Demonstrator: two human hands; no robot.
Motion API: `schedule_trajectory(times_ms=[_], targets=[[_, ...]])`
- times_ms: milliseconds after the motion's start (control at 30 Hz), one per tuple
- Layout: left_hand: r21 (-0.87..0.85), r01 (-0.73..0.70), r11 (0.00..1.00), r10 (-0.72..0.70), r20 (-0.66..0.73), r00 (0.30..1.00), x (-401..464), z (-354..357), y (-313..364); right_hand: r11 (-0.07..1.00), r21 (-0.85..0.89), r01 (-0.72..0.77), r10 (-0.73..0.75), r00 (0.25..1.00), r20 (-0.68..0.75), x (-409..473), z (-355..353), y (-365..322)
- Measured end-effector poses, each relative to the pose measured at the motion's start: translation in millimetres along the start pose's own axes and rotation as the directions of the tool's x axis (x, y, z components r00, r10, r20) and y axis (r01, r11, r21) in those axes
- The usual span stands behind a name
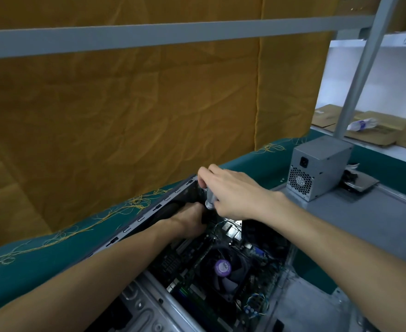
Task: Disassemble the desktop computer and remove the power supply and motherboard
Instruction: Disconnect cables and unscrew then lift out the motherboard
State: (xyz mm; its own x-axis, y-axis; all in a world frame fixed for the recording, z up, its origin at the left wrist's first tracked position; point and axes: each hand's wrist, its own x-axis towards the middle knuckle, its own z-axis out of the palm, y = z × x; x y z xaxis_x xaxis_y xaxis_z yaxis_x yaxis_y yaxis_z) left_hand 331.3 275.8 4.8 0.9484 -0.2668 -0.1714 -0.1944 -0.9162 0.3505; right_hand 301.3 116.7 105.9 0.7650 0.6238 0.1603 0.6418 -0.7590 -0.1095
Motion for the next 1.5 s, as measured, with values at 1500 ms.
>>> schedule_trajectory(times_ms=[1500], targets=[[-0.100,0.103,0.990,-0.117,-0.147,0.982,6.0,8.1,0.8,0.966,-0.236,-0.108,0.095,0.993,-0.067,0.7,4.8,-2.8]])
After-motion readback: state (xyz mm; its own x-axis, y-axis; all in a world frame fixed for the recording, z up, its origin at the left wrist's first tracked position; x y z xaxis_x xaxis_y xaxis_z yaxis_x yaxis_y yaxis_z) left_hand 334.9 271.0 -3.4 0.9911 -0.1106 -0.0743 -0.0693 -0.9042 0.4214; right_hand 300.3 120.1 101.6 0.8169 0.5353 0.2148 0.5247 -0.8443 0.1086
